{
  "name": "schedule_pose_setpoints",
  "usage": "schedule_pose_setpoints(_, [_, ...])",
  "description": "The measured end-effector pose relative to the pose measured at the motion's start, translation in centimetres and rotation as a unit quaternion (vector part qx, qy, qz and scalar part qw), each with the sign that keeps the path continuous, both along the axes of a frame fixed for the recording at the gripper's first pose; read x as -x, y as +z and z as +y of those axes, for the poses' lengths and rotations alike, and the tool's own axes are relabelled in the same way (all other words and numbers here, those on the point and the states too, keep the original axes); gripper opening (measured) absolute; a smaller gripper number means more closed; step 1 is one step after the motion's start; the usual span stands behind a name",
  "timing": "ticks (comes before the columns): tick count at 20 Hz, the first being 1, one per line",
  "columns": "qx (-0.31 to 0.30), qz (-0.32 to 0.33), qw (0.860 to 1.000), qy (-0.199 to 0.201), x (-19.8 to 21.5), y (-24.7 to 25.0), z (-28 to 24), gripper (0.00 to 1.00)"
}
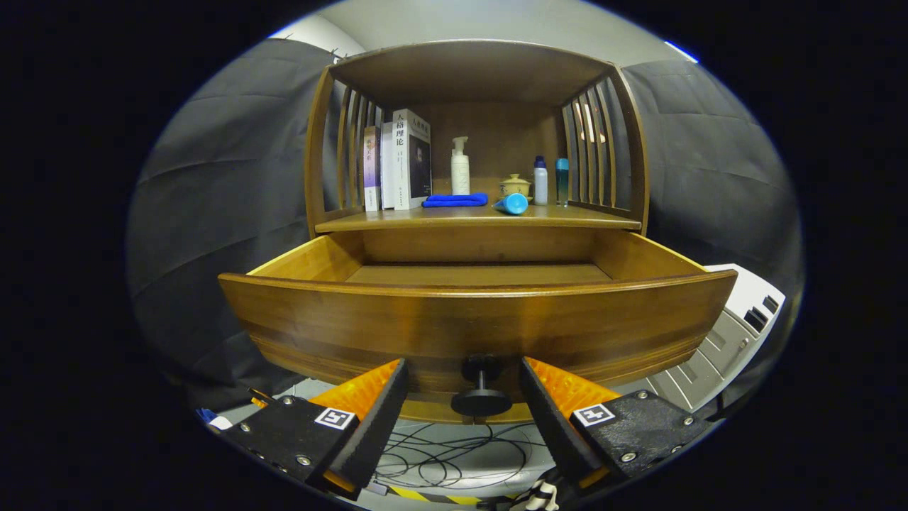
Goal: Pull open the drawer, take out the items inside it, and place them on the countertop above the cabinet.
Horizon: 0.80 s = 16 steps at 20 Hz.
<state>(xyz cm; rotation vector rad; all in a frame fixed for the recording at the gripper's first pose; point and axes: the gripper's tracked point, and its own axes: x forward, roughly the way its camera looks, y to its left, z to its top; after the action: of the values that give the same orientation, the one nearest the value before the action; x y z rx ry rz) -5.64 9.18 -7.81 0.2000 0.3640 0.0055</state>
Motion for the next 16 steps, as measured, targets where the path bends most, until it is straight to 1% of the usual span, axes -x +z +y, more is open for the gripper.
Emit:
schedule_pose_setpoints(2, [-0.01,-0.01,1.0,-0.013,-0.2,0.3,0.0,0.93])
schedule_pose_setpoints(6, [0.004,-0.011,1.0,-0.017,-0.2,0.2,-0.1,0.92])
schedule_pose_setpoints(11, [0.008,-0.008,1.0,-0.013,-0.8,0.1,-0.3,0.92])
schedule_pose_setpoints(14, [0.008,-0.009,1.0,-0.009,-1.6,0.1,-0.5,0.95])
schedule_pose_setpoints(16, [0.01,-0.008,1.0,-0.007,-2.0,0.1,-0.5,0.95])
